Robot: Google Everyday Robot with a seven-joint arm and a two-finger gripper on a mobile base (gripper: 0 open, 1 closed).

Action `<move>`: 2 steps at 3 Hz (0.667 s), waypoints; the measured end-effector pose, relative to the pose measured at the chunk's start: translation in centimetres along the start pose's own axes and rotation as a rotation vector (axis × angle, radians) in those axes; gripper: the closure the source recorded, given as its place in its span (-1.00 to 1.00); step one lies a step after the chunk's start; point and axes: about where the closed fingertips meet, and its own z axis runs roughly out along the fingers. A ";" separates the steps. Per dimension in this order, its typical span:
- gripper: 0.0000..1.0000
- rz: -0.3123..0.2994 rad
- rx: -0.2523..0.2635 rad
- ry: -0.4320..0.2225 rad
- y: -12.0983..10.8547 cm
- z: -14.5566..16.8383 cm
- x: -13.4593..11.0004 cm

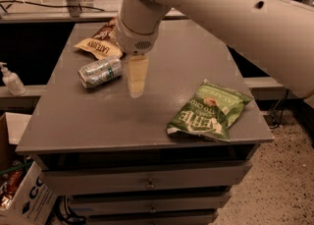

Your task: Place 7up can upright

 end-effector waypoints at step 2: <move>-1.00 -0.040 -0.056 0.008 -3.2 4.6 -3.2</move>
Offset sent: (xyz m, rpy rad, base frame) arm 0.0409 0.0845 -0.0393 -0.0642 0.0573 0.0705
